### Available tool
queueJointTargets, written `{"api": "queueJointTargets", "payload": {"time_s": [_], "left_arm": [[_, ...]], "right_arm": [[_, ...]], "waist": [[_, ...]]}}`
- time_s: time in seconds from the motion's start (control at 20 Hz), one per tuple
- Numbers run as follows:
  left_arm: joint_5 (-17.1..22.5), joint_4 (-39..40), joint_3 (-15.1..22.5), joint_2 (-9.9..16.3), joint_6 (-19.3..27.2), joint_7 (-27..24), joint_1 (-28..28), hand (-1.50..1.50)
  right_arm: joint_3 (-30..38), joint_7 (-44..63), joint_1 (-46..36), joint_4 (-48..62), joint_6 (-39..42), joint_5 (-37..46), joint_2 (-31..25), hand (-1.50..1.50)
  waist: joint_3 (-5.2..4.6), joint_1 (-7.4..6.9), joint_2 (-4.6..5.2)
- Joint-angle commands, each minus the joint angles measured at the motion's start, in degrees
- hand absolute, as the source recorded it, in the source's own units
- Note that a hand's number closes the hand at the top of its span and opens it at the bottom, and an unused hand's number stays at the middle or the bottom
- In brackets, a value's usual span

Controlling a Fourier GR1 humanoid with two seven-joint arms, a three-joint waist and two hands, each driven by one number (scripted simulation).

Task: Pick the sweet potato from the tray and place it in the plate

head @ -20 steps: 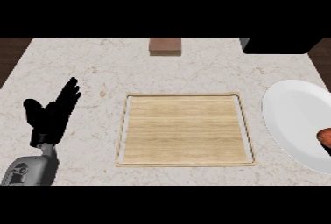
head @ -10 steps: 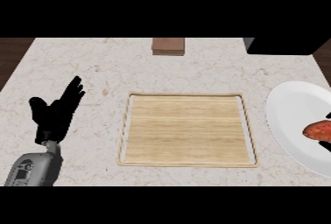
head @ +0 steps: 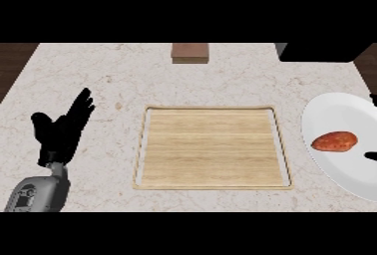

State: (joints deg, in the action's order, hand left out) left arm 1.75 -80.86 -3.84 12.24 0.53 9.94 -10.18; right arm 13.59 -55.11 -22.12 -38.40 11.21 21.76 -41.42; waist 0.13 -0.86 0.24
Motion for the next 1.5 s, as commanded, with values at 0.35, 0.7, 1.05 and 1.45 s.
{"api": "queueJointTargets", "payload": {"time_s": [0.35, 0.7, 1.05, 1.45], "left_arm": [[0.25, -0.11, -1.11, 0.41, 0.09, 0.10, 1.20, 0.00], [-0.26, 0.82, -0.35, -1.01, 0.53, -0.98, 0.66, 0.00], [-0.87, -0.11, 0.34, -1.14, 0.45, -0.81, -0.14, 0.00], [-0.97, -1.33, 0.09, -1.03, 0.71, -0.28, 0.77, 0.00]], "right_arm": [[5.04, 6.84, -0.73, -1.62, 26.80, -19.82, -3.51, -1.50], [2.02, 10.87, 1.85, 0.58, 38.45, -24.93, -6.44, -1.50], [2.70, 7.46, 1.82, 4.15, 39.56, -27.75, -10.52, -1.50], [1.33, 3.64, 3.56, 6.26, 36.23, -28.12, -11.25, -1.50]], "waist": [[-0.20, 1.64, -0.58], [-0.08, 1.19, -0.21], [0.14, 0.18, 0.15], [0.27, -0.37, 0.26]]}}
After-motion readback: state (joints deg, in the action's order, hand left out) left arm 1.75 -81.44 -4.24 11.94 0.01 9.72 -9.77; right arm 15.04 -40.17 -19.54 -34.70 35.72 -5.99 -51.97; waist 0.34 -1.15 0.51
